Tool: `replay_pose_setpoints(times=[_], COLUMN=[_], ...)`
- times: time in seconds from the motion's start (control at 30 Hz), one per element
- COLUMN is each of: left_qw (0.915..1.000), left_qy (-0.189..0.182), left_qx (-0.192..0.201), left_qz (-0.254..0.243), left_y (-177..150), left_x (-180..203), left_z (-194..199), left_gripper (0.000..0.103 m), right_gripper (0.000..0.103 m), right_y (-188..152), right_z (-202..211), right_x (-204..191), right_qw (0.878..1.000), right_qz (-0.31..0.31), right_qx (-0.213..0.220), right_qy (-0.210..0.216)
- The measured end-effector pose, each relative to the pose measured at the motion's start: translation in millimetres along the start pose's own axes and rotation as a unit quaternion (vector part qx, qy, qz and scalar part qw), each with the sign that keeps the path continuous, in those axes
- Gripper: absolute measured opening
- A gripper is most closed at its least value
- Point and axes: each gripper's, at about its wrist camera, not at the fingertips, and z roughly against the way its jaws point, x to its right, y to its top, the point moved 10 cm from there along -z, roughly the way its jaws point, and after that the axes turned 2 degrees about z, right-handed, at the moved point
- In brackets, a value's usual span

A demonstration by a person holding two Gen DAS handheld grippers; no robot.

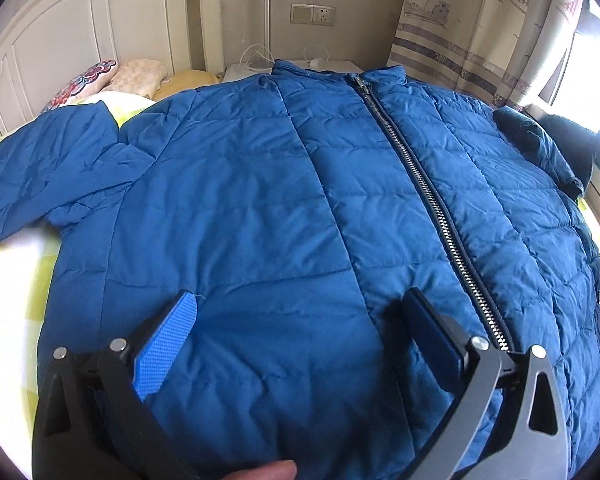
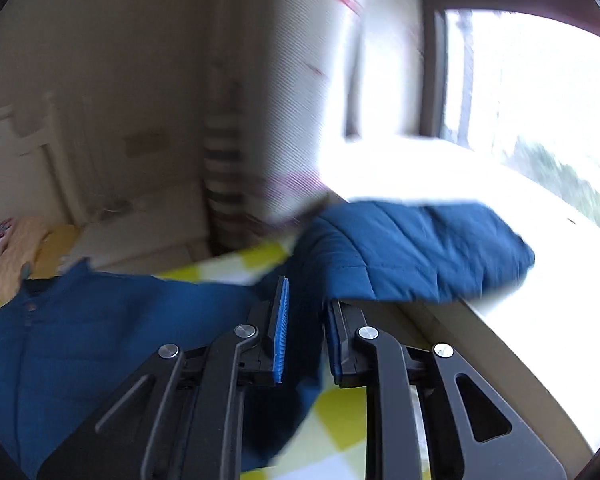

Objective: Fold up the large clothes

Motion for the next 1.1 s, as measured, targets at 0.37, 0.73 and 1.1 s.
replay_pose_setpoints(times=[0.37, 0.73, 1.1], left_qw=[1.0, 1.0, 1.0], left_qy=[-0.005, -0.008, -0.003], left_qx=[0.001, 0.003, 0.001], left_qz=[0.003, 0.005, 0.001], left_y=[0.1, 1.1, 1.3], left_x=[0.0, -0.8, 0.4], left_z=[1.5, 1.1, 1.2], left_gripper=[0.101, 0.101, 0.101], right_gripper=[0.024, 0.083, 0.083], right_y=[-109.0, -148.2, -77.3], right_z=[53.5, 68.6, 16.3], right_x=[-248.4, -187.0, -5.9], right_qw=[0.929, 0.928, 0.969], right_qz=[0.326, 0.199, -0.145], right_qx=[-0.06, -0.181, -0.152], right_qy=[0.166, 0.259, 0.128])
